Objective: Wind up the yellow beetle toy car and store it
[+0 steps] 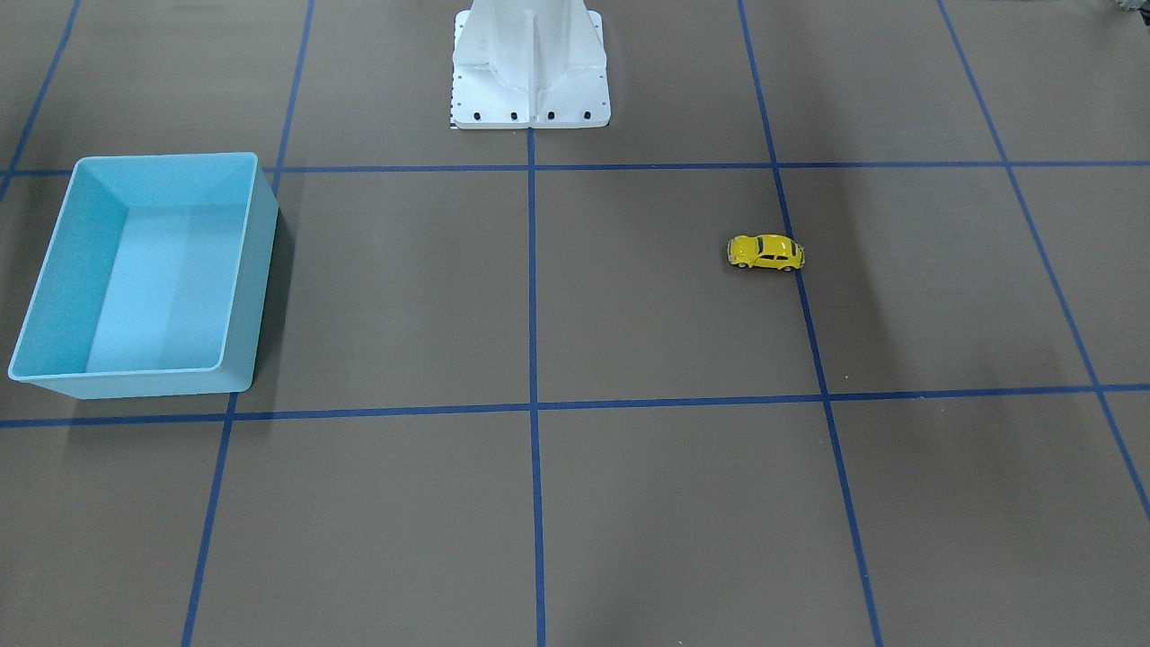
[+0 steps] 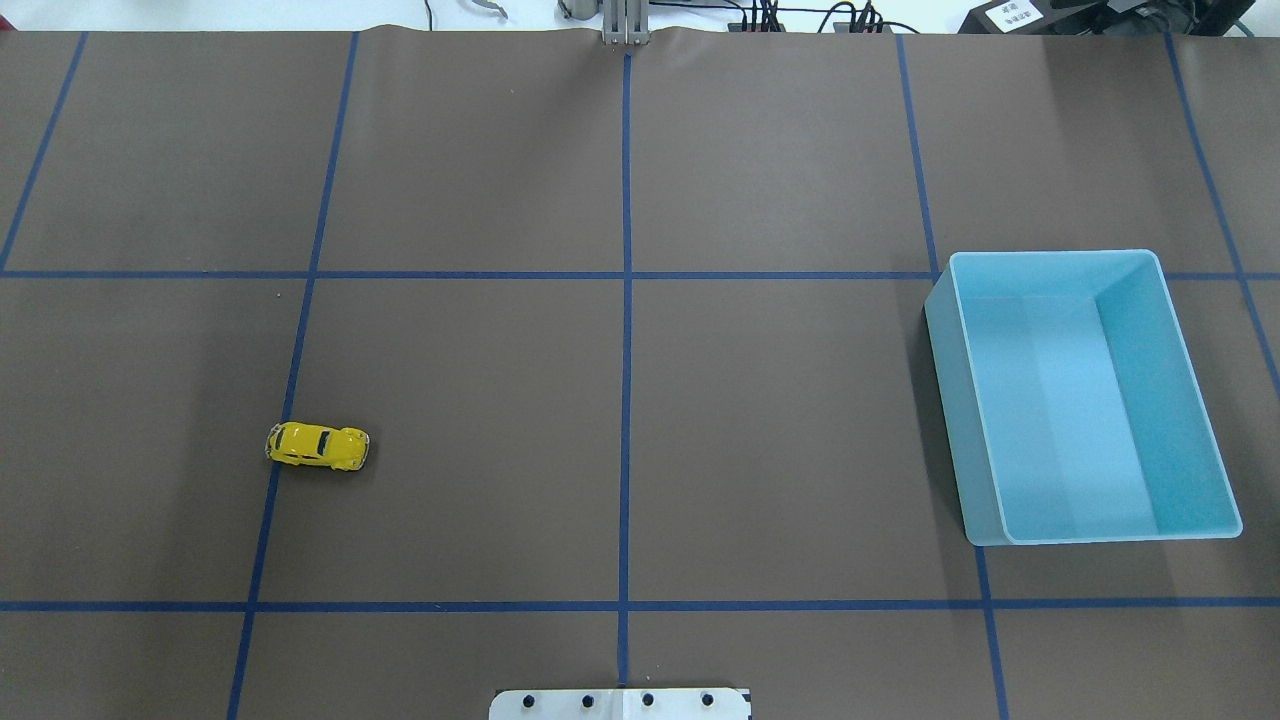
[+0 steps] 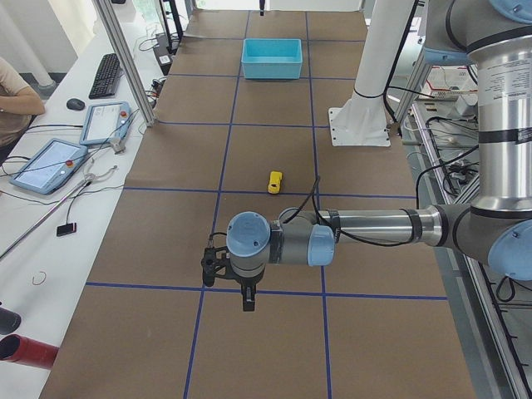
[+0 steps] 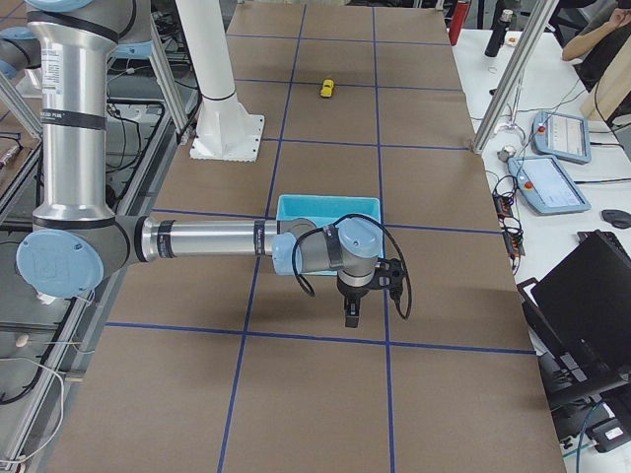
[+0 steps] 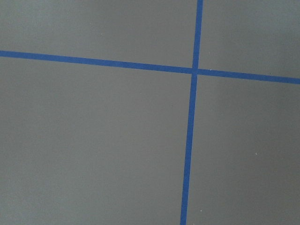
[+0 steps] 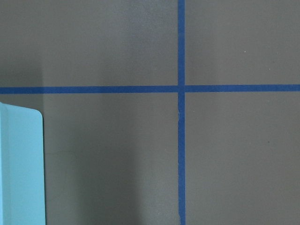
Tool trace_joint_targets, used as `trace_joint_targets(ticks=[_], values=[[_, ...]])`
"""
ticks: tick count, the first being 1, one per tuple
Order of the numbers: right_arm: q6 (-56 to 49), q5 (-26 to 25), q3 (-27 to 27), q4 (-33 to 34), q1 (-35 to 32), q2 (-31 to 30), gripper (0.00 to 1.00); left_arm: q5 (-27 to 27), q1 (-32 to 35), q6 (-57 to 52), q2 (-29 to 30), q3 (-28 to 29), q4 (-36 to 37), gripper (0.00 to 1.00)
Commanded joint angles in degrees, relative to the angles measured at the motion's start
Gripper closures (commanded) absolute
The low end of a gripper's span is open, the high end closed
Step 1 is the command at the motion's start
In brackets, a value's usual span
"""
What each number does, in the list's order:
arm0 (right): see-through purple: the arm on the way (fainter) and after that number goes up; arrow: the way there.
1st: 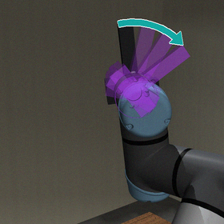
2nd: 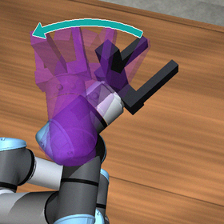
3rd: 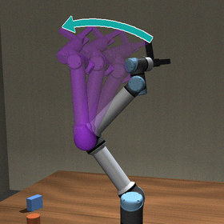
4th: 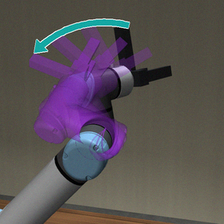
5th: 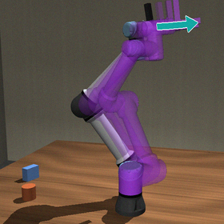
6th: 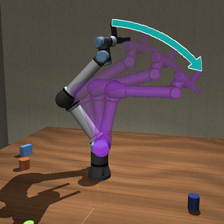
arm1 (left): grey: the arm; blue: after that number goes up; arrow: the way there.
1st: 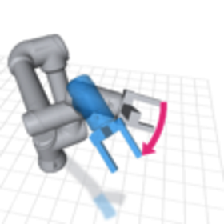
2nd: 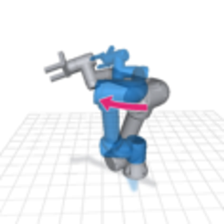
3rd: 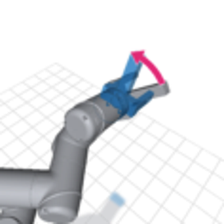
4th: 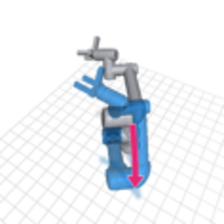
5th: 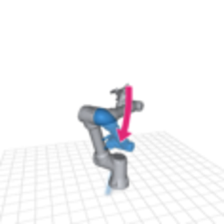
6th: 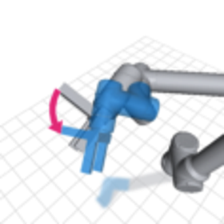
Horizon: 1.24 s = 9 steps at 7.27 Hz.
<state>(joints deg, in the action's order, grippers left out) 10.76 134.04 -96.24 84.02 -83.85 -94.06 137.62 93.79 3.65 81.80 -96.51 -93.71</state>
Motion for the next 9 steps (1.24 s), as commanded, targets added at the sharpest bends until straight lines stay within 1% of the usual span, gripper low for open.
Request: trace_joint_targets(ticks=[1, 4, 5, 6, 7, 8, 9], values=[[-0.03, 0.00, 0.00, 0.09, 0.00, -0.07, 0.00, 0.02, -0.01, 0.04, 0.03, 0.00, 0.01, 0.00], [-0.03, 0.00, 0.09, 0.26, 0.00, -0.16, 0.00, 0.63, -0.10, -0.05, 0.03, -0.44, -0.07, 0.00], [-0.21, 0.00, 0.09, 0.18, 0.00, -0.34, 0.00, 0.54, -0.36, -0.13, 0.12, -1.40, -0.16, 0.00], [-0.30, 0.00, 0.27, 0.18, 0.00, -0.60, 0.00, 0.54, -4.62, -0.05, 0.72, -2.97, -0.16, 0.00], [-0.30, 0.00, 0.27, 0.26, 0.00, -0.69, 0.00, 0.63, -8.23, -0.31, 1.78, -3.16, -0.94, 0.00], [-0.30, 0.00, 0.27, 0.44, 0.09, -0.69, 0.00, 0.54, -11.66, -0.22, 2.48, -3.77, -4.43, 0.00], [-0.30, 0.00, 0.18, 0.27, 0.00, -0.60, 0.00, 0.37, -15.35, -0.31, 3.10, -5.78, -6.90, 0.00]])
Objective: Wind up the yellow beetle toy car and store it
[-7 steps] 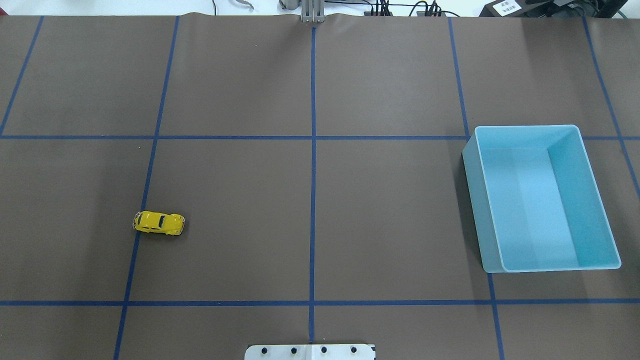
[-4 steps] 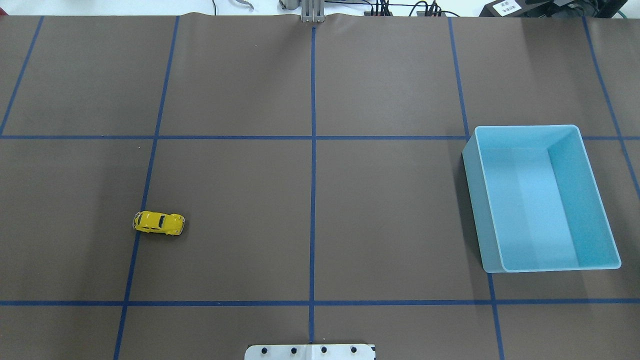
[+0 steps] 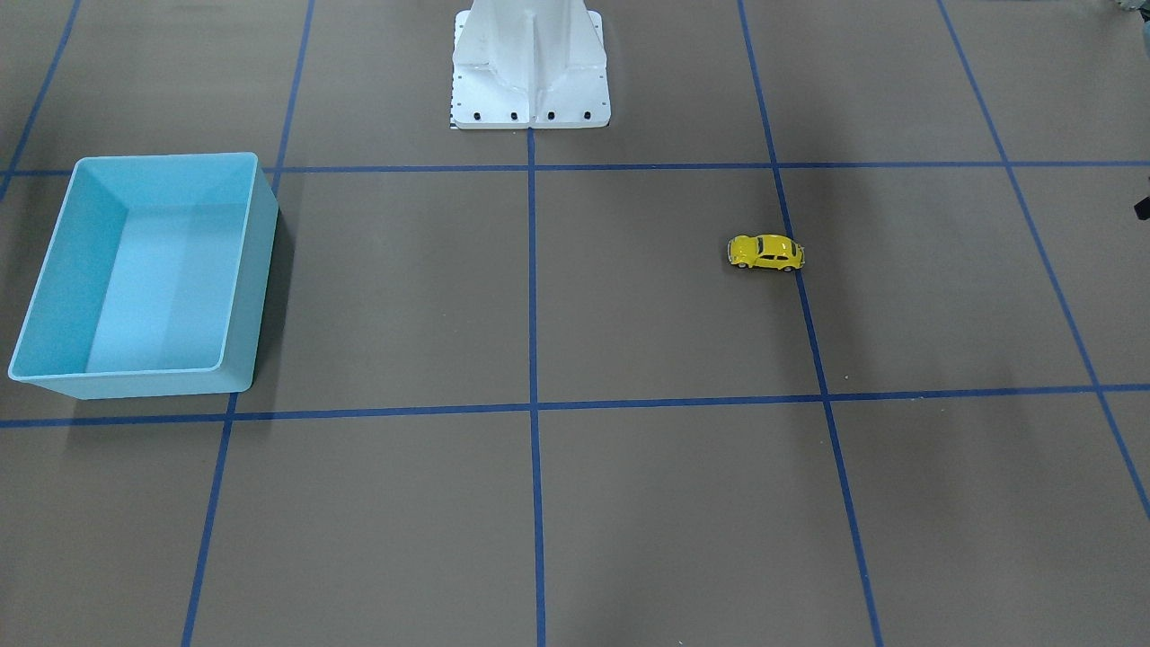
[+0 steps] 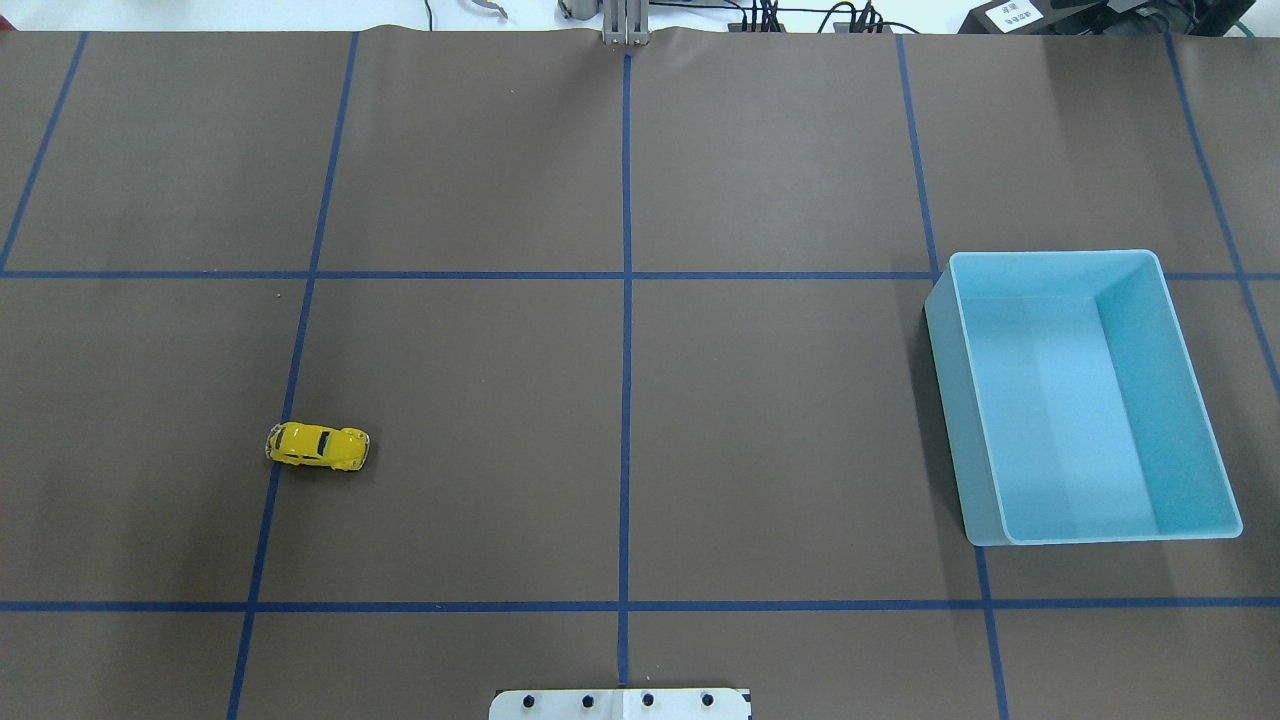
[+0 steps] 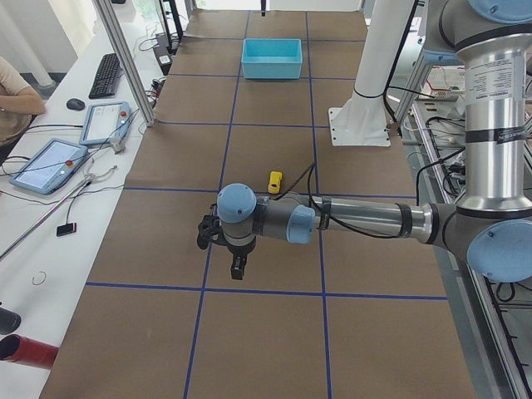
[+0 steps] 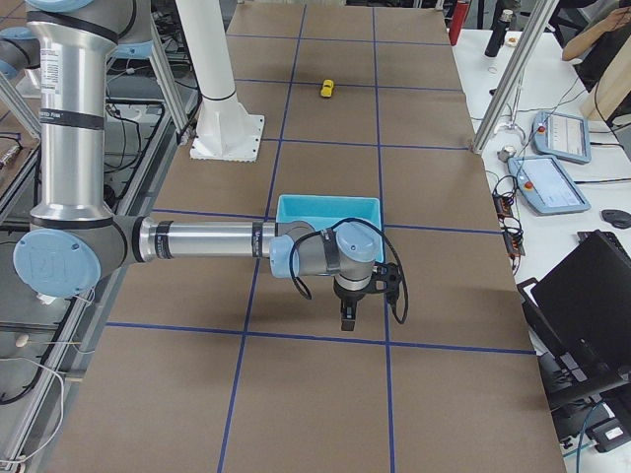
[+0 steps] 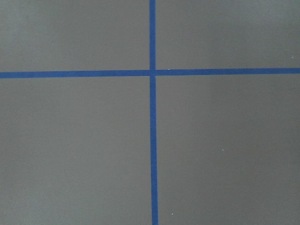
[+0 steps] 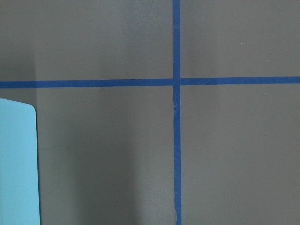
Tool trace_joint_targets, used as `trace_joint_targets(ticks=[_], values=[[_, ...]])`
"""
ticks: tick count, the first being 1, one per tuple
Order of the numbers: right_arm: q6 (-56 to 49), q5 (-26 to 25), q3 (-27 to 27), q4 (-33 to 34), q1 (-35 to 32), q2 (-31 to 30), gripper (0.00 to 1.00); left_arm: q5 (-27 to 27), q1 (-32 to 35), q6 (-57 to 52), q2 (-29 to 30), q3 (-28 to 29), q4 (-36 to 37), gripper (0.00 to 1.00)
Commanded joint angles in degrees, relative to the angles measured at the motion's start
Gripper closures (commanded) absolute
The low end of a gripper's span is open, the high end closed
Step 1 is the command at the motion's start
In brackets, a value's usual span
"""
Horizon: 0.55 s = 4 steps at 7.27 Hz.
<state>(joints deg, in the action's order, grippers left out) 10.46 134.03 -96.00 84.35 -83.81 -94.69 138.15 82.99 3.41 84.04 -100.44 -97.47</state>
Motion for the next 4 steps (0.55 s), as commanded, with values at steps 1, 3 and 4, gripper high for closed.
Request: trace_joint_targets(ticks=[1, 3, 4], values=[[-0.01, 0.00, -0.06, 0.11, -0.04, -0.05, 0.00, -0.42, -9.20, -0.24, 1.03, -4.38, -5.34, 0.00], [0.08, -0.44, -0.06, 0.11, -0.04, -0.05, 0.00, -1.73, -19.39, -0.16, 3.74, -7.82, -10.27, 0.00], [0.08, -0.44, -0.06, 0.11, -0.04, -0.23, 0.00, -4.26, -25.36, -0.07, 5.76, -10.19, -10.37, 0.00]])
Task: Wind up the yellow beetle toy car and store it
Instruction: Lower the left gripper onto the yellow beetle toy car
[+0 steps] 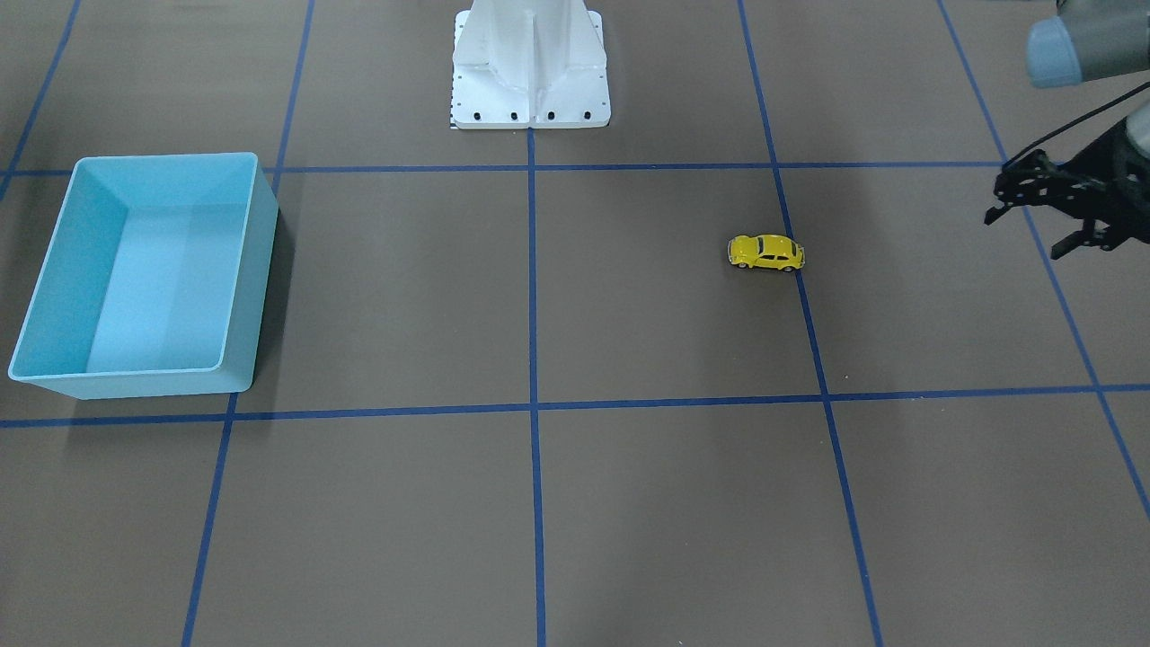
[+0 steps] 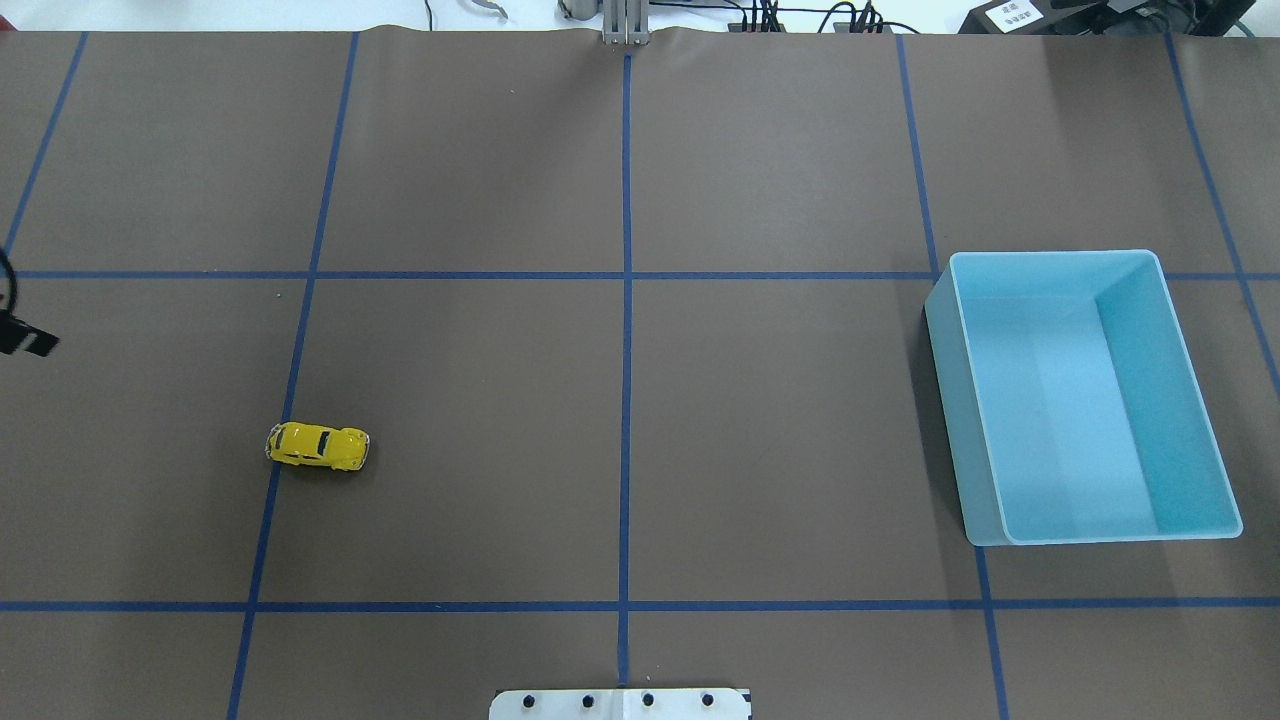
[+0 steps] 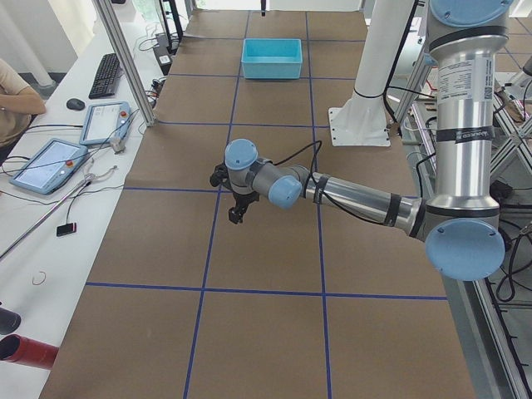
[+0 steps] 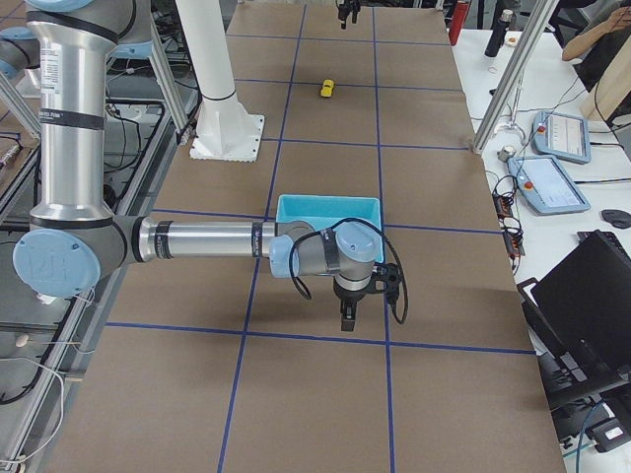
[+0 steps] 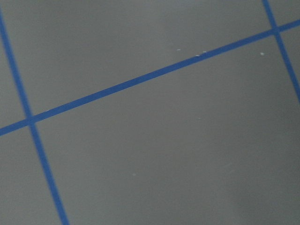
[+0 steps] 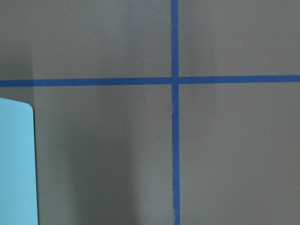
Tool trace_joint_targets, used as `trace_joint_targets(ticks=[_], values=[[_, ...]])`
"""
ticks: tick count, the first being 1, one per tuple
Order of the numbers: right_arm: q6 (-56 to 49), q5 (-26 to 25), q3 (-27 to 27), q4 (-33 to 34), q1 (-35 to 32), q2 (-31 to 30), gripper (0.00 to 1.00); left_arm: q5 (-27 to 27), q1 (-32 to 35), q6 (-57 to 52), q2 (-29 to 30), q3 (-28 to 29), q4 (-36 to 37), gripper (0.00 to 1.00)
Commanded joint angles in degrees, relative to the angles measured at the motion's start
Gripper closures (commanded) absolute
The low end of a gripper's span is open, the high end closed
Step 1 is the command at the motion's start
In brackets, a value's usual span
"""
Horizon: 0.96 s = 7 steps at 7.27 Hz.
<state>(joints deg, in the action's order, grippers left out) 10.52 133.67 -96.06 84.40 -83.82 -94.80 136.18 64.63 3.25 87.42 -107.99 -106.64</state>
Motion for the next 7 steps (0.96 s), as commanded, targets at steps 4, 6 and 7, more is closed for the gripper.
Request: trace_joint_targets(ticks=[4, 6, 7], values=[[0.12, -0.25, 0.26, 0.15, -0.02, -0.21, 0.00, -16.42, -26.36, -0.26, 7.41, -5.04, -6.98, 0.00], [0.21, -0.16, 0.35, 0.06, -0.02, -0.21, 0.00, -22.32, -30.60, -10.10, 6.63, -5.39, -6.66, 0.00], [0.21, -0.16, 0.35, 0.06, -0.02, -0.21, 0.00, -23.40, -30.62, -19.76, 5.66, -5.31, -6.13, 0.00]])
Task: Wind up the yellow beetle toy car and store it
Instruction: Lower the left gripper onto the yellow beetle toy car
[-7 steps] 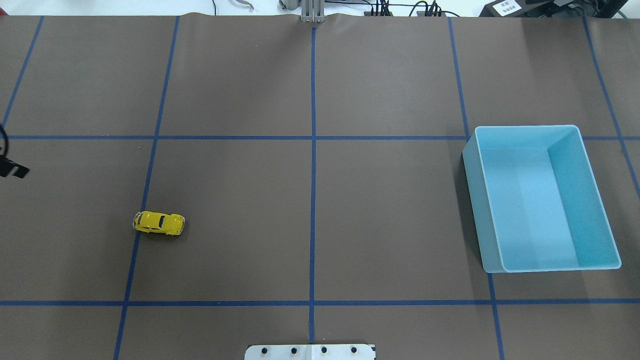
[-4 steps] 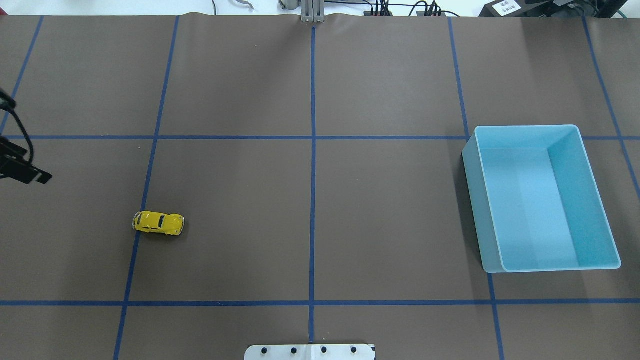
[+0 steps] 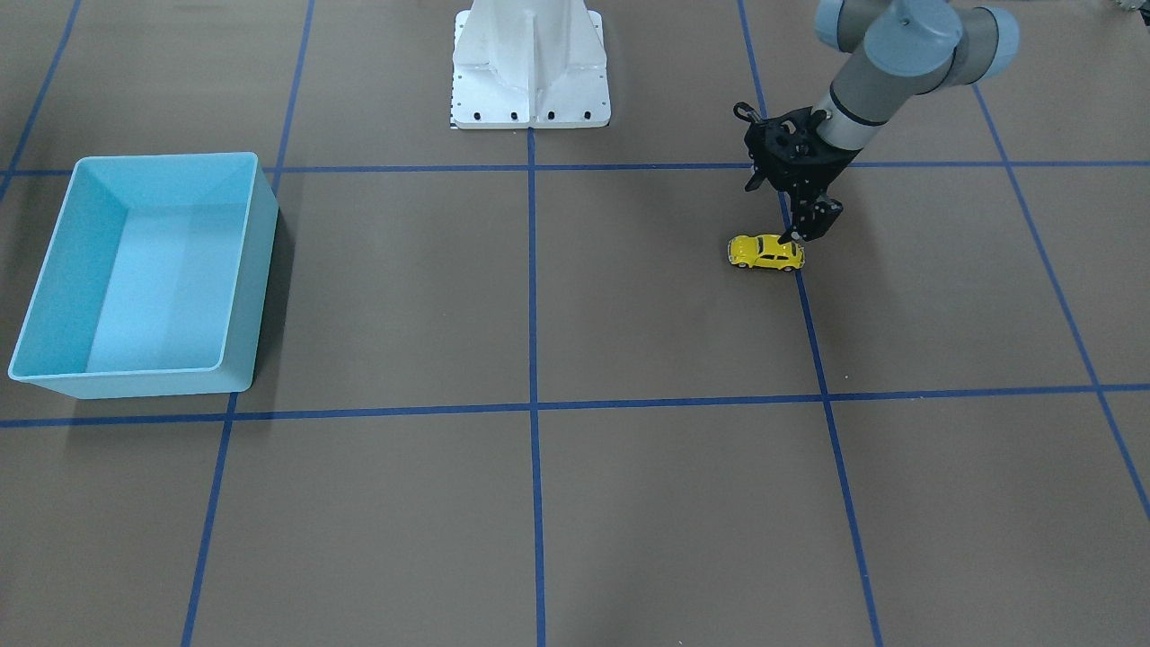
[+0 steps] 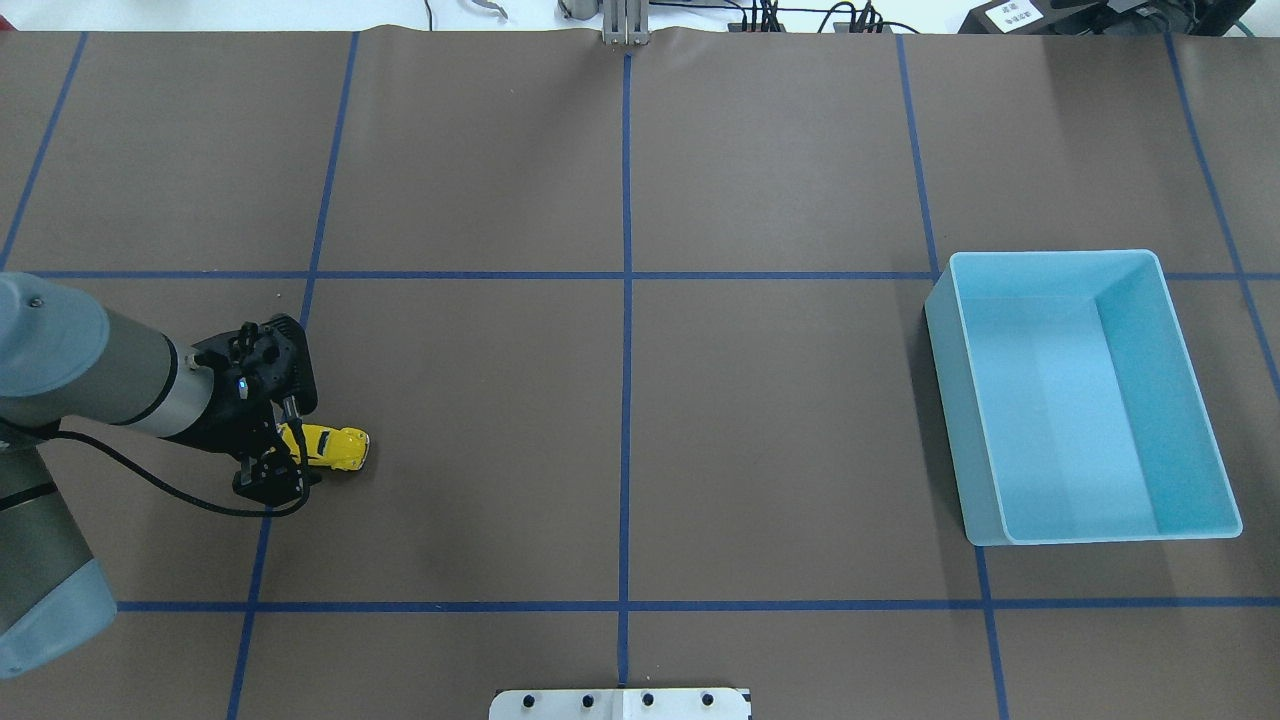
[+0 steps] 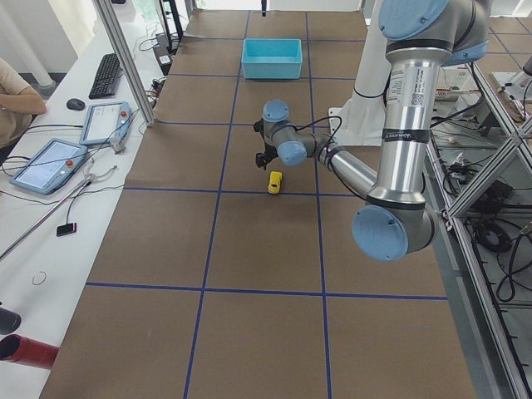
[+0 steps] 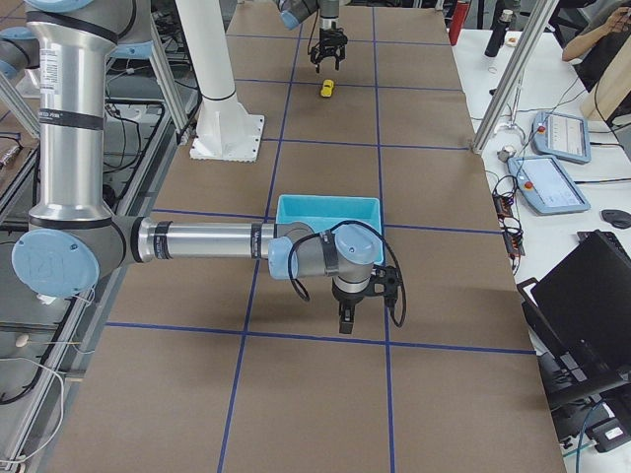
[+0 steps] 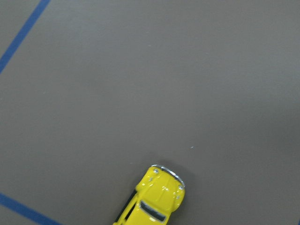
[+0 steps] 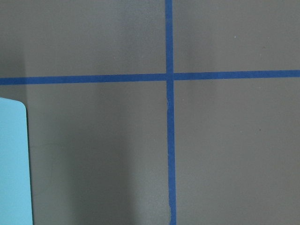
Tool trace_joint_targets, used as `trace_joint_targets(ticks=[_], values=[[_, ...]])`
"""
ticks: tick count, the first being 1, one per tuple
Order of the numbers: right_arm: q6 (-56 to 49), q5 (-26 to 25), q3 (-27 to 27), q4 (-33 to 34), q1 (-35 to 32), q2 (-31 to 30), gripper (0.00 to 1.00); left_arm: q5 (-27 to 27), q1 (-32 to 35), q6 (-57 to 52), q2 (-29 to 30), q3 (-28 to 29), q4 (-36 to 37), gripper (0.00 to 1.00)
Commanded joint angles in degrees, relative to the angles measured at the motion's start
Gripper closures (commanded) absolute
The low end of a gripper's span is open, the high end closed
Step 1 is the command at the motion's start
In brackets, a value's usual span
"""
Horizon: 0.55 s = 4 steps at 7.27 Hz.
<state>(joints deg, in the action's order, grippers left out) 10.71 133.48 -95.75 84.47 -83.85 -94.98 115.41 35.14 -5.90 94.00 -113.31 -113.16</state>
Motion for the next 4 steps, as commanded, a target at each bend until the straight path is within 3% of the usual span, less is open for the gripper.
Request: trace_joint_targets(ticks=[1, 4], values=[[0.02, 0.03, 0.03, -0.01, 0.00, -0.03, 0.00, -2.73, -1.13, -16.81, -1.53, 0.37, 1.10, 0.00], [0.02, 0.03, 0.03, -0.01, 0.00, -0.03, 0.00, -4.13, -1.13, -23.73, -0.58, 0.11, 4.95, 0.00]])
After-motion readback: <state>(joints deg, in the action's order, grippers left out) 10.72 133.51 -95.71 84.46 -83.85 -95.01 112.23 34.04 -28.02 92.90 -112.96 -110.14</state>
